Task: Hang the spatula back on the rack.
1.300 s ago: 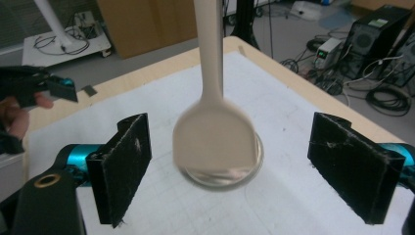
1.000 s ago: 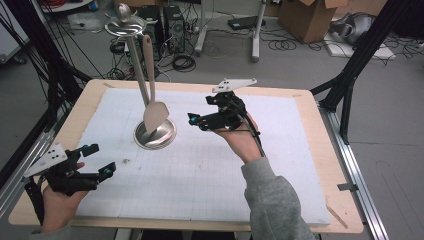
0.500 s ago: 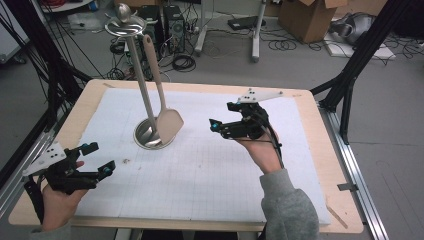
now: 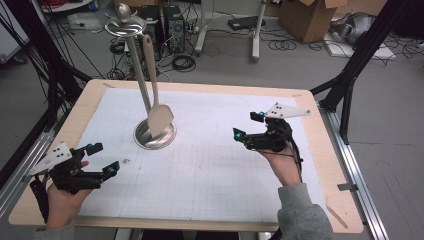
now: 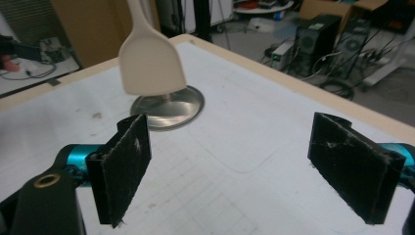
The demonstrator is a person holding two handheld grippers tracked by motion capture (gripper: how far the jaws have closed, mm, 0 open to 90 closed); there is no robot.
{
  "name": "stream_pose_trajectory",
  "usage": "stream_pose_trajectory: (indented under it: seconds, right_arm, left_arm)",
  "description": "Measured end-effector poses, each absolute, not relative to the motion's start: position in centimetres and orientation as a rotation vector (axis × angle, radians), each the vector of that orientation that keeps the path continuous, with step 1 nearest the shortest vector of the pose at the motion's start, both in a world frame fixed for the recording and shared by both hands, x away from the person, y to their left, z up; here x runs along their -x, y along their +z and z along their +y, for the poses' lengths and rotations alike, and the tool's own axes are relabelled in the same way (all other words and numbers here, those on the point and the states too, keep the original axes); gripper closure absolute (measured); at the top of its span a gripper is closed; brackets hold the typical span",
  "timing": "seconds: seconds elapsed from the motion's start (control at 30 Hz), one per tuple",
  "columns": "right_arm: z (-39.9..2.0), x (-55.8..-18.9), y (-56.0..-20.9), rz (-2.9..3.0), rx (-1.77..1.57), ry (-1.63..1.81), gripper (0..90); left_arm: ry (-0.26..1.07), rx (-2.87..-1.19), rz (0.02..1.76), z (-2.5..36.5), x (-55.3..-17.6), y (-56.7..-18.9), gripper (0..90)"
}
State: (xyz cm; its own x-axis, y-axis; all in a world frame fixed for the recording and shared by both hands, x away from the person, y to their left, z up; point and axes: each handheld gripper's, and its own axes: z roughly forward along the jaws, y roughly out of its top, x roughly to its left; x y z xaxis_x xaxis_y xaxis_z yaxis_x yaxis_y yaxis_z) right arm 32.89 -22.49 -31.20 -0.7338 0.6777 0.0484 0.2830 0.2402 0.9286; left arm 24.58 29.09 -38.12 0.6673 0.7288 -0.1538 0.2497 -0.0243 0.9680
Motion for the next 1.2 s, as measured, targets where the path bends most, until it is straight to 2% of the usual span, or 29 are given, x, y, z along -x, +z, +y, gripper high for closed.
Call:
stream_pose_trajectory:
  seconds: [0.63,1.2]
  right_arm:
    - [-27.2,-27.9,-33.1,1.990,-0.882,1.517,15.6]
    - [-29.7,-25.9,-36.4,1.944,-0.947,1.529,15.6]
  left_arm:
    - [0.483,-1.564,0.813,29.2,-23.7,-37.6,5.2]
    - [0.480,-1.577,0.817,29.0,-23.8,-37.8,5.2]
